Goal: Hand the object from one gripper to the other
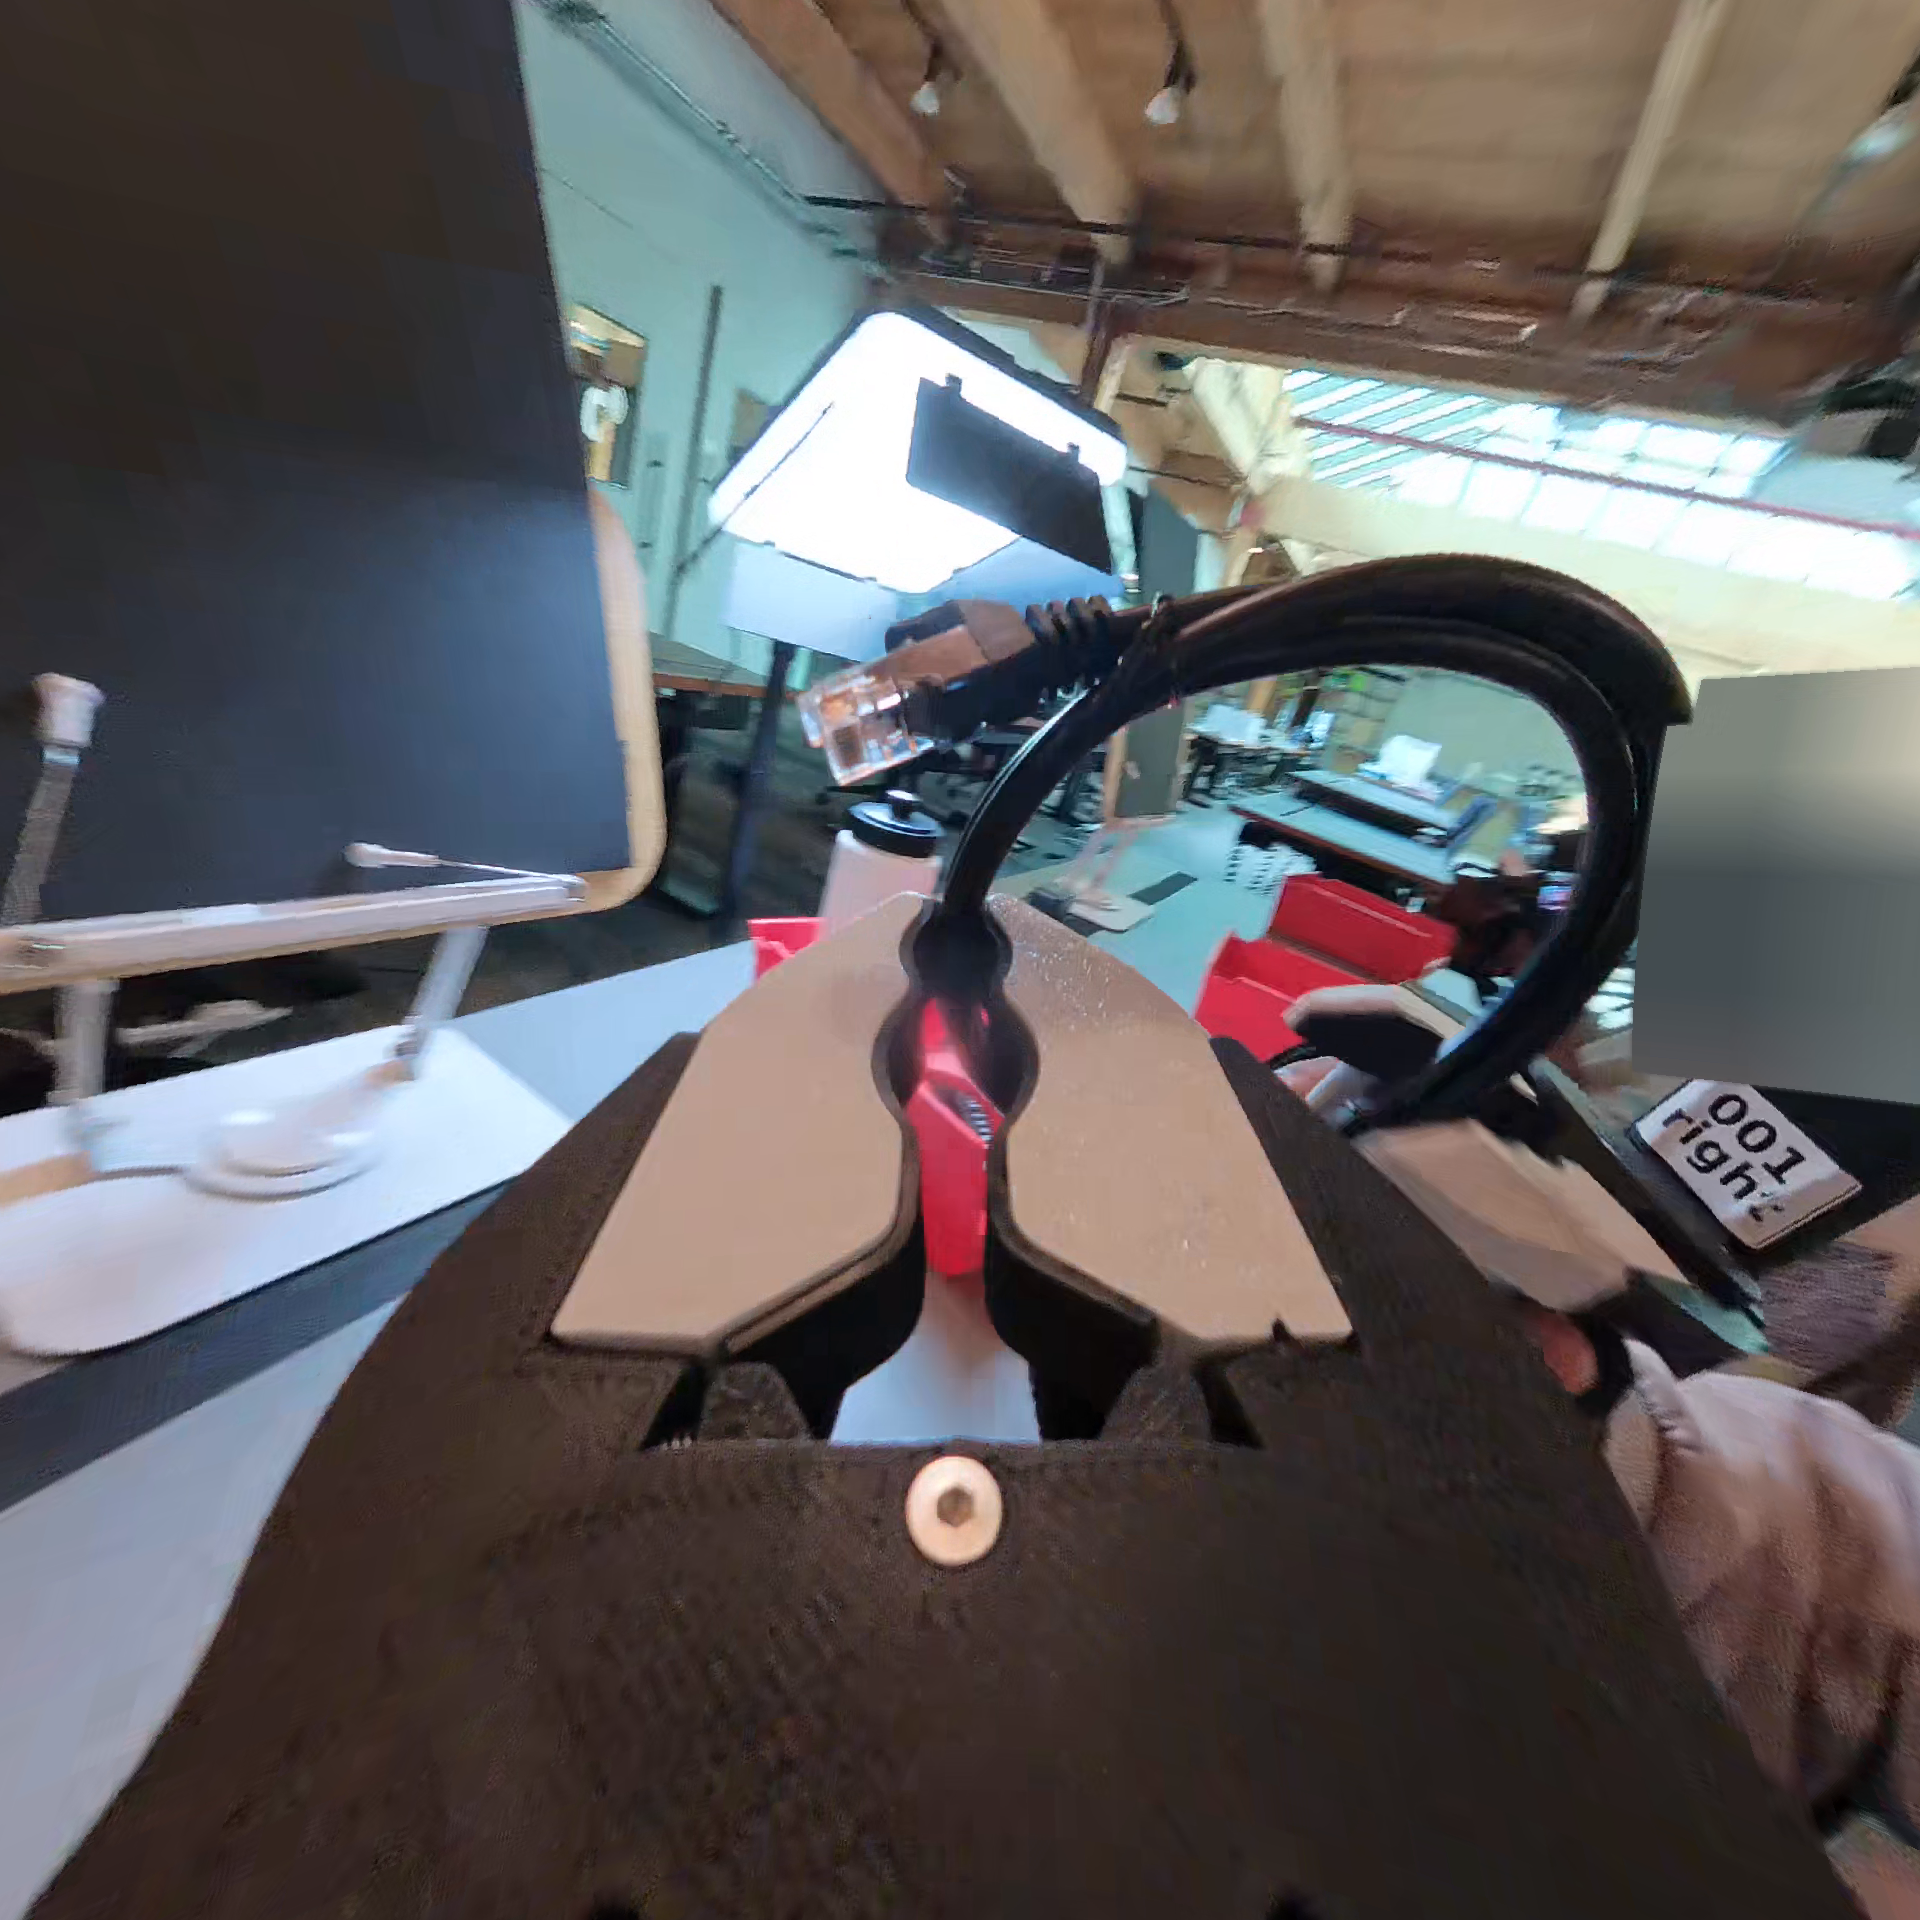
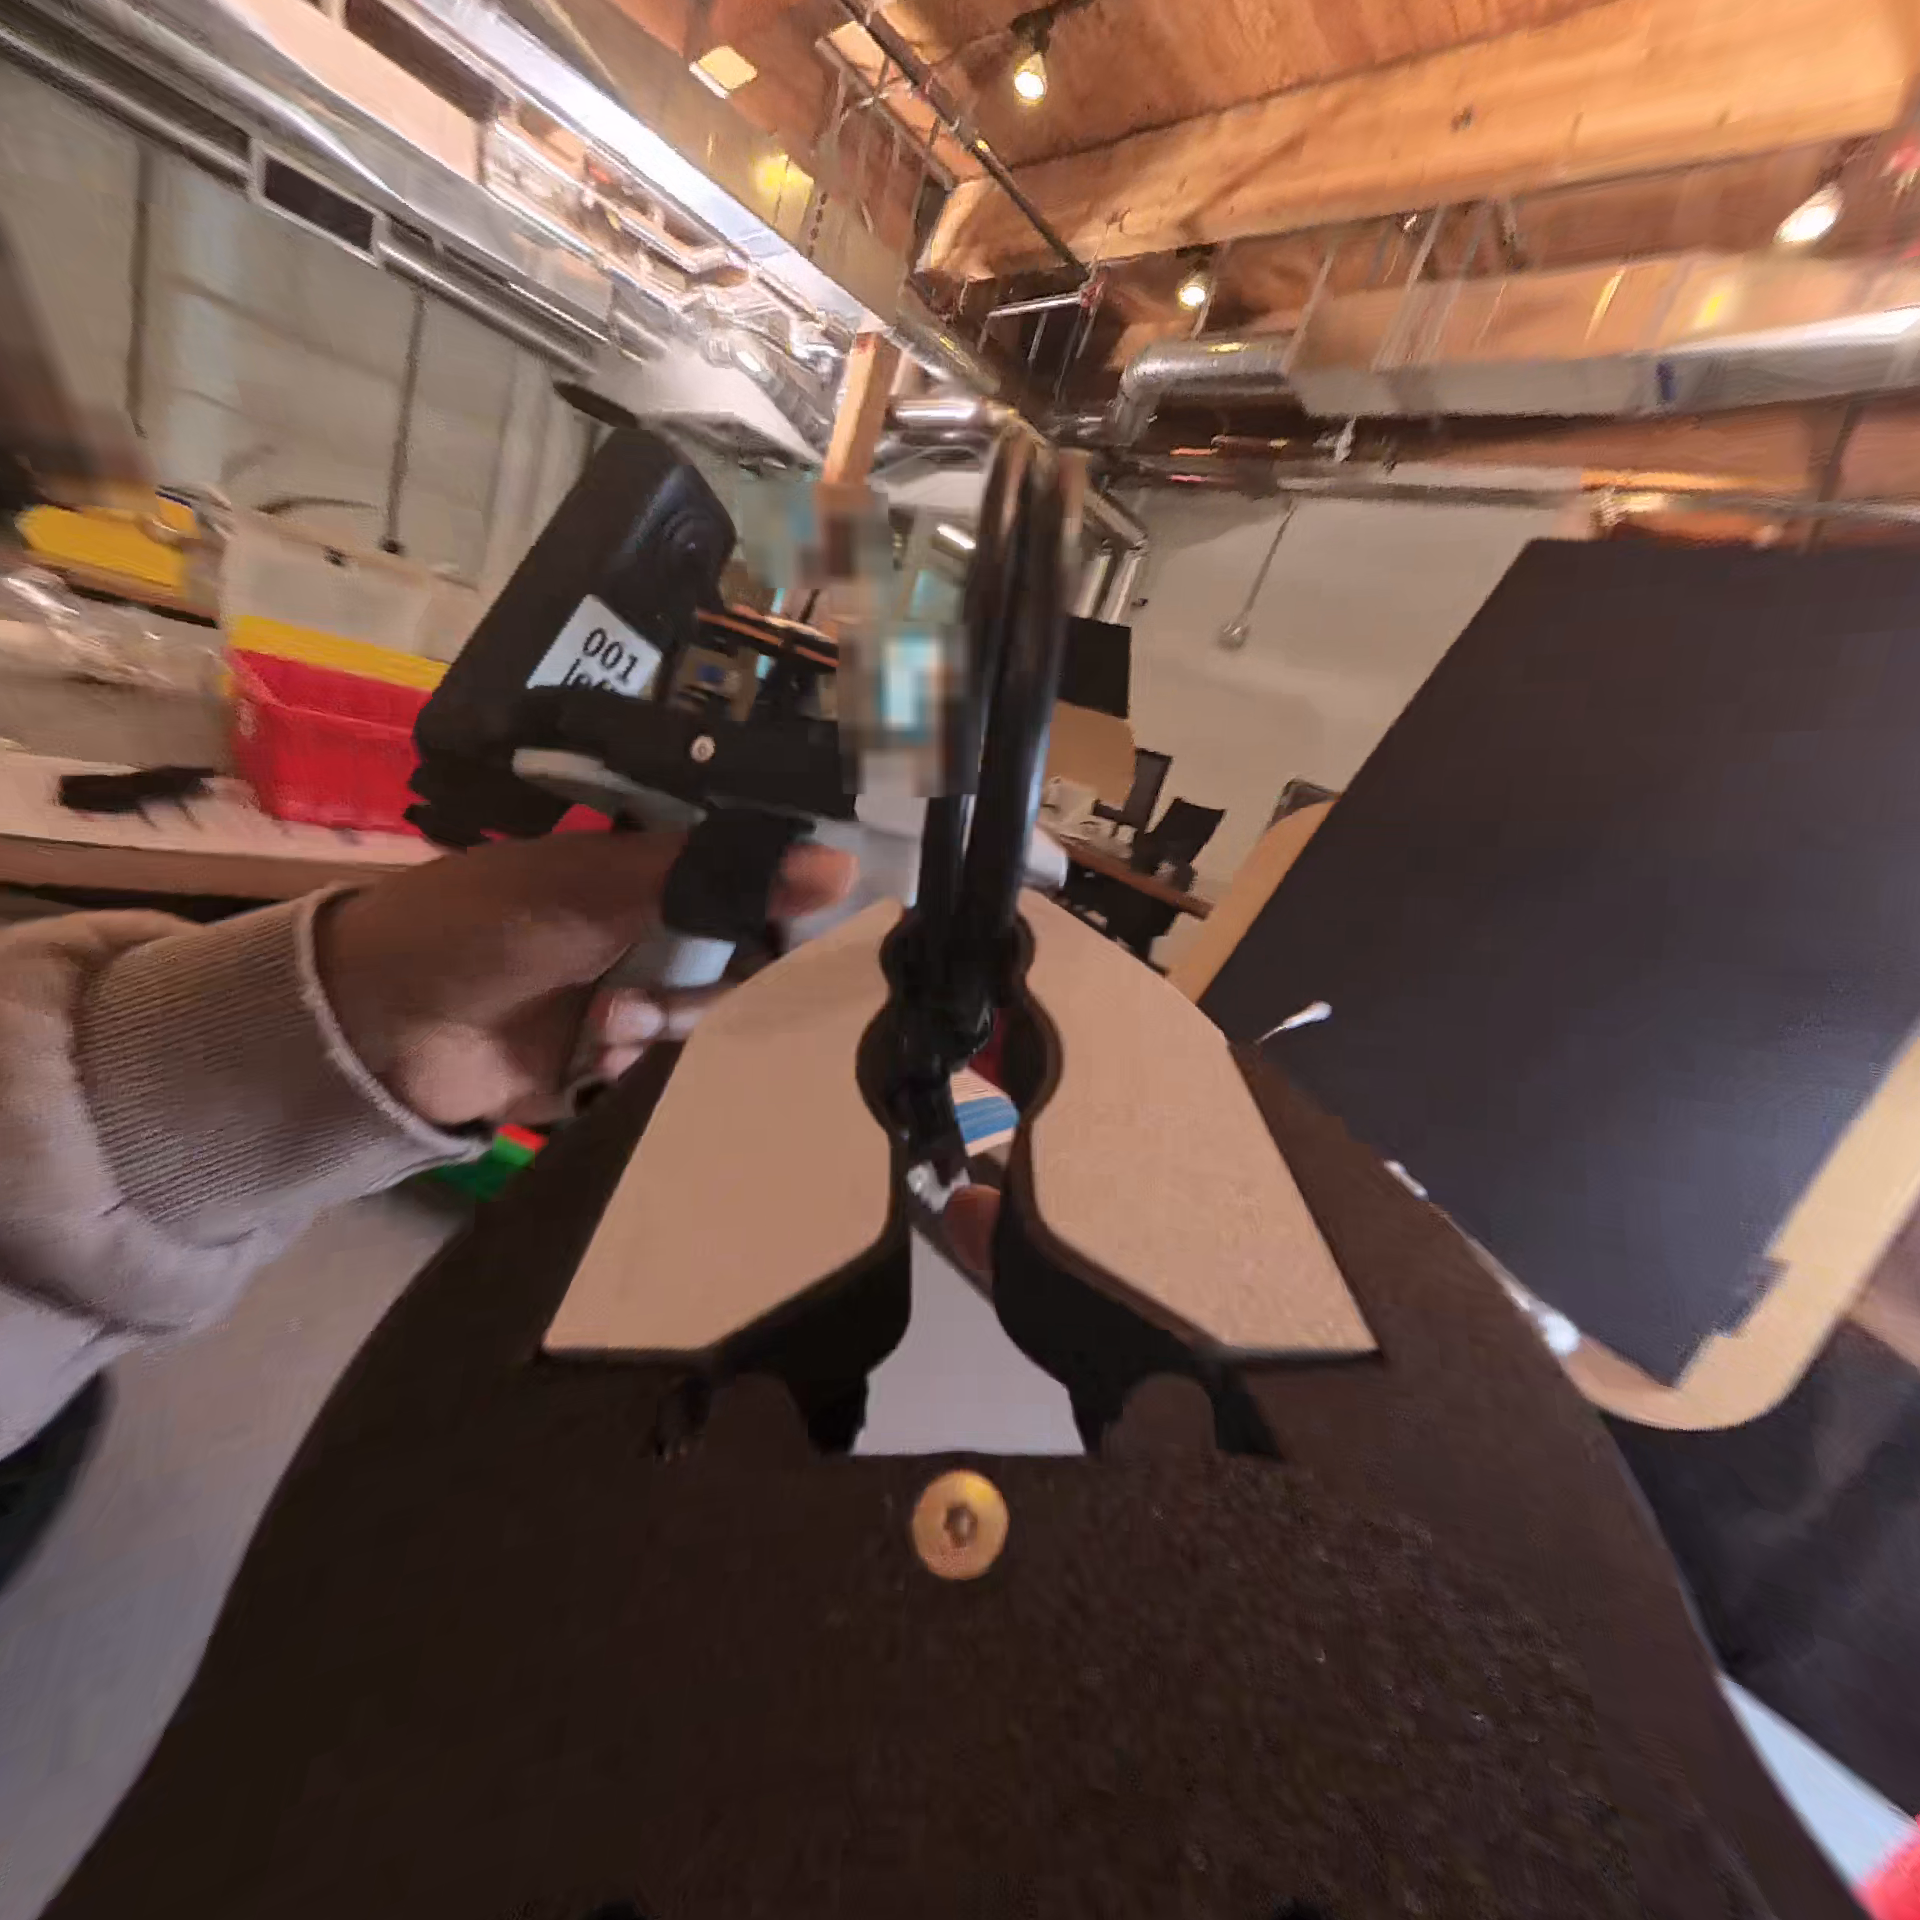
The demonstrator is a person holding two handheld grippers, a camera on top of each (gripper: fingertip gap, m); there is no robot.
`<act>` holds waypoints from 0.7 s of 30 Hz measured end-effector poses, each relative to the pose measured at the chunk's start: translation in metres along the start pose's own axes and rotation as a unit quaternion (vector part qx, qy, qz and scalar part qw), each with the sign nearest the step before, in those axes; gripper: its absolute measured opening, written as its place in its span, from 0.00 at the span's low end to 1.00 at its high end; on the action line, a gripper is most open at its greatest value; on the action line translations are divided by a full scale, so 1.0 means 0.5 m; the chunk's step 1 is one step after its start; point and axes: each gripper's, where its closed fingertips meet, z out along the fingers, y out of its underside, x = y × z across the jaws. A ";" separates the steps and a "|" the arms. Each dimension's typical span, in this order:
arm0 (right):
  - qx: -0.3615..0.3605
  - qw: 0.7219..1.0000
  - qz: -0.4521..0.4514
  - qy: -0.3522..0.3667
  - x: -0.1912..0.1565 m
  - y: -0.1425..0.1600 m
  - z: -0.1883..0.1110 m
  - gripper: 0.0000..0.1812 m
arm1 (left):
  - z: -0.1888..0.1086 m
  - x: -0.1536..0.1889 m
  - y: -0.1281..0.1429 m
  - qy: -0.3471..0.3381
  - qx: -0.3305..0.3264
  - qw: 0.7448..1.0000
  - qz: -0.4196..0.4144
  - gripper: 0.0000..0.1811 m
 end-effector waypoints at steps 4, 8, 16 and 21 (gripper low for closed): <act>-0.027 0.986 -0.144 0.075 0.084 -0.011 -0.019 0.06 | 0.017 0.003 0.029 0.050 -0.008 0.999 -0.011 0.10; -0.044 0.916 -0.357 0.181 0.169 0.007 -0.072 0.04 | -0.012 0.035 0.040 0.153 -0.023 0.982 -0.104 0.21; -0.024 0.821 -0.552 0.145 0.092 0.133 -0.044 0.04 | 0.035 0.062 0.106 0.169 -0.042 0.952 -0.251 0.14; -0.176 0.887 -0.423 -0.056 0.078 0.279 -0.044 0.10 | 0.011 -0.006 0.127 0.150 -0.075 0.983 -0.069 0.05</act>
